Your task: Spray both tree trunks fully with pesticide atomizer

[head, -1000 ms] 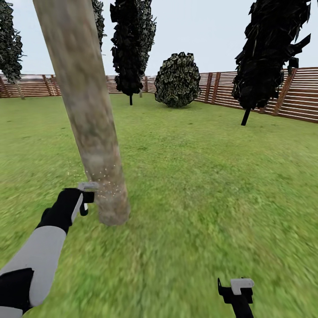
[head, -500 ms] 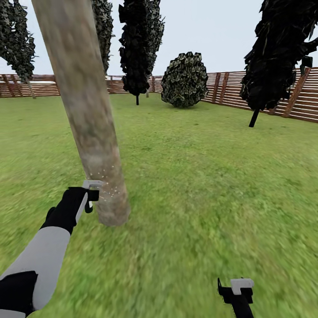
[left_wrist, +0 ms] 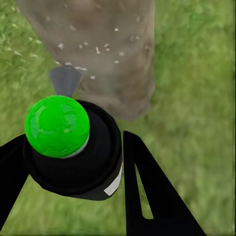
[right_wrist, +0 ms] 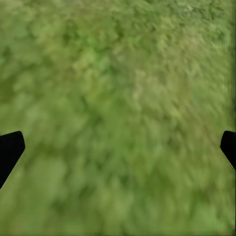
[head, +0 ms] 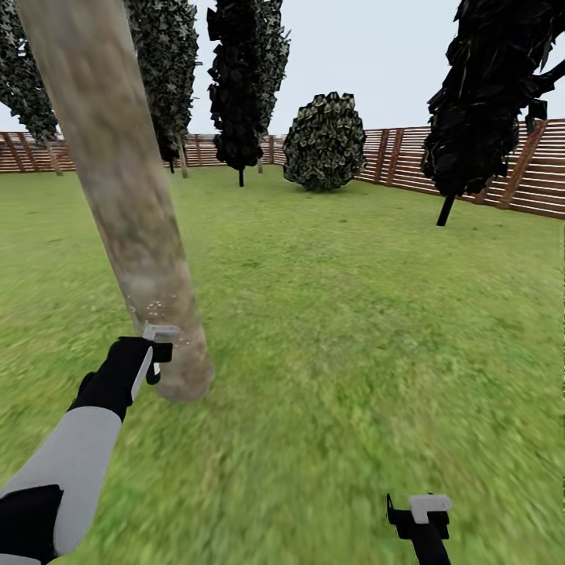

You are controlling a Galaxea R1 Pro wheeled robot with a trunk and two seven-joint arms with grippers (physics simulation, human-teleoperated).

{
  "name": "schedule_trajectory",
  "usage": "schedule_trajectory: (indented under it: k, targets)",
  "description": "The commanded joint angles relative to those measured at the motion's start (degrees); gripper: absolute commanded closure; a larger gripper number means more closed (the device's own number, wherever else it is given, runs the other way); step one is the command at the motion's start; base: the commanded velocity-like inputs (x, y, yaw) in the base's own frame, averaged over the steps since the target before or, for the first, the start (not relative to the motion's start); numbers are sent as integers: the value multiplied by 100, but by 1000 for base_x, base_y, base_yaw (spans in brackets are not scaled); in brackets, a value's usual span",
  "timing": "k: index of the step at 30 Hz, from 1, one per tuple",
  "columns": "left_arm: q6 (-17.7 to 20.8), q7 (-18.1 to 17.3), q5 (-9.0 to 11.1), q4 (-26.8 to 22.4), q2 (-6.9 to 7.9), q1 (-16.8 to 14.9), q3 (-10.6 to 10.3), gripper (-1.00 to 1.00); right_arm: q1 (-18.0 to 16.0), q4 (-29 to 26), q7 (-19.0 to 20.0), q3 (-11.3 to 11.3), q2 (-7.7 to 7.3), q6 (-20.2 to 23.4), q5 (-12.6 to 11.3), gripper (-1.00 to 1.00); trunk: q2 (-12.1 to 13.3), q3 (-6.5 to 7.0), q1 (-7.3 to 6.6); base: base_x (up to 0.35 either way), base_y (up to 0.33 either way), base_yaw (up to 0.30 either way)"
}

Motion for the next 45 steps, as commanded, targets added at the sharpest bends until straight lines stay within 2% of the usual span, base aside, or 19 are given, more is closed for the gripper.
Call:
schedule_trajectory:
  k: [1,7,9,13,21,23,24,26,28,34,42,45]
  targets:
    - [27,-2,-26,-8,-2,5,3,100,-3,4,-60,40,-1,8,47,-100,-2,-5,-1,0,-274,0]
    - [31,10,-26,-7,-6,29,6,100,-4,4,-60,40,-1,10,47,-100,-2,-5,-1,44,-274,0]
    - [33,253,-20,0,11,39,14,100,-1,4,-55,40,-1,11,47,-100,-2,-5,-1,104,-274,0]
    - [27,360,0,15,9,135,14,100,1,4,-42,47,0,16,47,-100,-2,-5,-1,120,-273,6]
    - [26,376,40,35,-16,187,26,100,-1,8,-4,49,-1,22,47,-100,-2,-5,-1,199,-228,242]
    - [22,376,51,103,-22,215,124,100,-1,13,160,53,-1,26,47,-100,-2,-5,-1,236,-197,275]
    - [18,376,50,120,-34,221,207,100,1,14,621,45,-3,21,34,-100,-2,-5,-1,237,-196,229]
    - [14,376,46,123,-36,222,215,100,3,13,754,44,-2,21,31,-100,-2,-5,-1,237,-196,112]
    - [10,378,40,126,-41,225,209,100,2,13,794,41,-1,20,30,-100,-2,-5,-1,227,-200,42]
    - [-31,387,33,563,-23,246,219,100,2,13,810,40,-1,20,38,-100,-2,-5,-1,149,-241,32]
    - [-28,403,42,554,-45,249,252,100,3,13,810,40,-1,20,38,-100,-2,-5,-1,133,-252,257]
    - [-23,418,34,554,55,249,301,100,2,13,810,40,-1,20,38,-100,-2,-5,-1,148,-252,276]
